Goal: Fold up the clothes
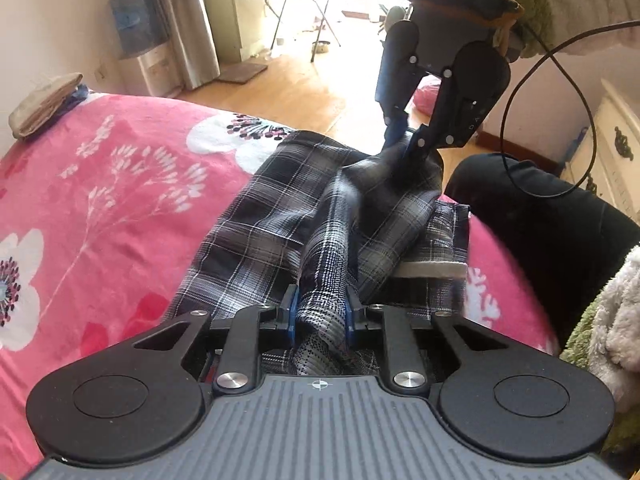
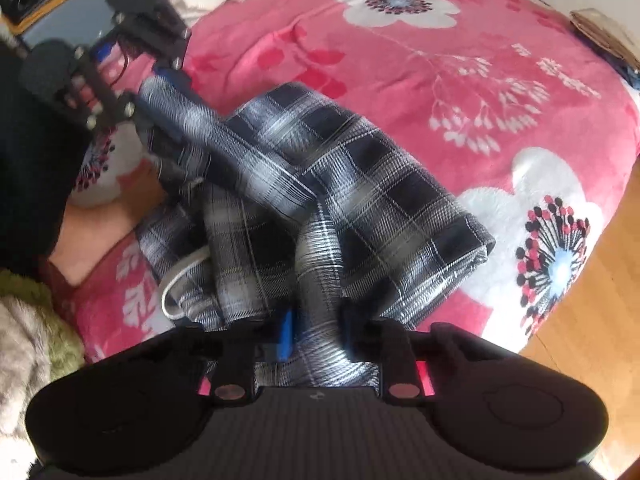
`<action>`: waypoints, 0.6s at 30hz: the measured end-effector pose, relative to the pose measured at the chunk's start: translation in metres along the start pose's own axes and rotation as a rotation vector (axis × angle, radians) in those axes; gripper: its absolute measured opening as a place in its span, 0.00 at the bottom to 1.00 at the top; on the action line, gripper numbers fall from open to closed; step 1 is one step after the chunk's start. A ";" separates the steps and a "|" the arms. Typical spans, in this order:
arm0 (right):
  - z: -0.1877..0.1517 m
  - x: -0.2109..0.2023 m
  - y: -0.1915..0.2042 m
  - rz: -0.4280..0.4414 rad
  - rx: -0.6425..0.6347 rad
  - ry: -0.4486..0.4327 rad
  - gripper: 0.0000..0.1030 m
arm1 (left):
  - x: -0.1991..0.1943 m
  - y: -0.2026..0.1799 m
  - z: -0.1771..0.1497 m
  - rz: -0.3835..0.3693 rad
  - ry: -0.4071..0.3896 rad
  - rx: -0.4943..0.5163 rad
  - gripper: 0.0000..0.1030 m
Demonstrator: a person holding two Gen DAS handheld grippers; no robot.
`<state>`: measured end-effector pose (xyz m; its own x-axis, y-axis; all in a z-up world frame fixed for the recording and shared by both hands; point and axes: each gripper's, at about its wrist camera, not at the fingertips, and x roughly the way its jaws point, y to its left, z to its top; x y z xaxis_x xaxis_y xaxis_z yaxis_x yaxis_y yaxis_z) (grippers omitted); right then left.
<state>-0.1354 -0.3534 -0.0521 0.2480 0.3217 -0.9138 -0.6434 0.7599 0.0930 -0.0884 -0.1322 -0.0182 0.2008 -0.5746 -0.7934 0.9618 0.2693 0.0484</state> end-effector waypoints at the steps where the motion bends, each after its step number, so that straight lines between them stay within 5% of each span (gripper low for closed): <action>1: 0.000 -0.001 0.002 -0.003 -0.013 0.006 0.15 | -0.002 0.001 0.000 0.017 -0.010 -0.001 0.15; 7: 0.030 -0.024 0.002 -0.147 -0.123 -0.053 0.05 | -0.027 0.029 0.015 0.149 -0.107 0.001 0.12; 12: 0.081 -0.076 -0.026 -0.378 -0.111 -0.240 0.05 | -0.068 0.070 0.051 0.321 -0.248 0.013 0.12; 16: 0.093 -0.115 -0.022 -0.452 -0.117 -0.364 0.06 | -0.063 0.047 0.035 0.242 -0.225 0.062 0.11; 18: 0.080 -0.115 -0.008 -0.428 -0.128 -0.354 0.06 | -0.056 0.031 0.023 0.192 -0.197 0.098 0.11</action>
